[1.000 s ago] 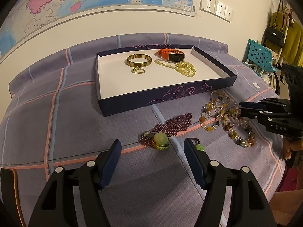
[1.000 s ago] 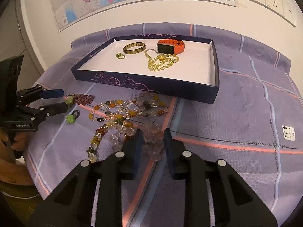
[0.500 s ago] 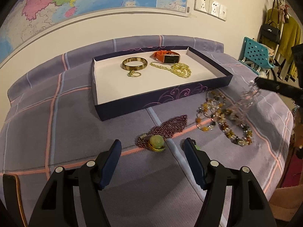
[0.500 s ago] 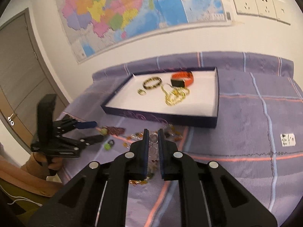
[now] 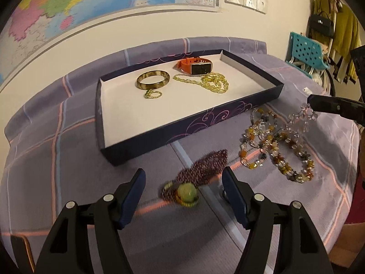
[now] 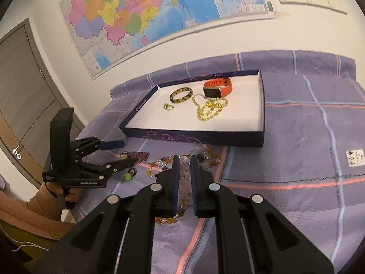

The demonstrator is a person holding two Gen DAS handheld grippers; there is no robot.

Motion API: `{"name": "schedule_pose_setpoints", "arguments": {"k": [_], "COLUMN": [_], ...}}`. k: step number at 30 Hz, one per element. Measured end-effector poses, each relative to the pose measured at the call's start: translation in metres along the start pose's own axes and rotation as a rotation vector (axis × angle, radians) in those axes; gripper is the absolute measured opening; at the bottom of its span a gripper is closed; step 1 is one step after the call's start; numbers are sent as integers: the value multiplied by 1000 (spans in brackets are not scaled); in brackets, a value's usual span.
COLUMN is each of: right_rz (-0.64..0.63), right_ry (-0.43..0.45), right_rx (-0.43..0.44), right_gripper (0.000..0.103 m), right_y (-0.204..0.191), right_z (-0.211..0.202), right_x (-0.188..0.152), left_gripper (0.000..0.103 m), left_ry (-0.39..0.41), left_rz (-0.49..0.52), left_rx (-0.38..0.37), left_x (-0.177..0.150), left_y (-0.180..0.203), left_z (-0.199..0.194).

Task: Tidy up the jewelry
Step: 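Lift the clear bead necklace with the right tool while the left tool grasps the maroon beaded strand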

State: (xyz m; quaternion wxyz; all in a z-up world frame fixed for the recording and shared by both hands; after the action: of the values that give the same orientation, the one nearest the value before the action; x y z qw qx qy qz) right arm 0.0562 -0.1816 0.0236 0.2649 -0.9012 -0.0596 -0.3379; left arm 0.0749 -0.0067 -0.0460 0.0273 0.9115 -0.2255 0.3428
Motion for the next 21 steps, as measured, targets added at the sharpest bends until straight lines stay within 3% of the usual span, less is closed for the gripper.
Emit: {"name": "schedule_pose_setpoints", "arguments": {"k": [3,5,7,8,10,21], "right_rz": [2,3,2,1,-3,-40], "right_ry": [-7,-8,-8,-5,2,81], "right_rx": [3,4,7,10,15,56], "right_gripper": [10,10,10,10,10,10], "right_y": [1,2,1,1,-1,-22], "right_z": [4,5,5,5,4,-15], "right_x": [-2,-2,-1,-1,1,21], "left_gripper": [69,59,39,34,11,9], "left_ry": [-33,-26,-21,-20,-19,70], "left_rz": [23,22,24,24,18,-77], "left_rx": [3,-15,-11,-12,-13,-70], "left_x": [3,6,7,7,7,14], "left_y": [3,4,4,4,4,-11], "left_z": [11,11,11,10,8,-21]}}
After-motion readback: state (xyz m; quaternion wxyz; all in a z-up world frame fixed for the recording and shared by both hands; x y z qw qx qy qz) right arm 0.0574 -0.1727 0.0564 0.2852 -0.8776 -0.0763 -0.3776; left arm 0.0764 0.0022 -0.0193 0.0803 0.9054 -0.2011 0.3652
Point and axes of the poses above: each gripper's, at about its wrist camera, not at the fingertips, and z roughly the way its jaws point, y to its right, x to its top, the point moved 3 cm from there along z, roughly the way its jaws point, and after that the axes turned 6 degrees about z, right-handed, at the moved point
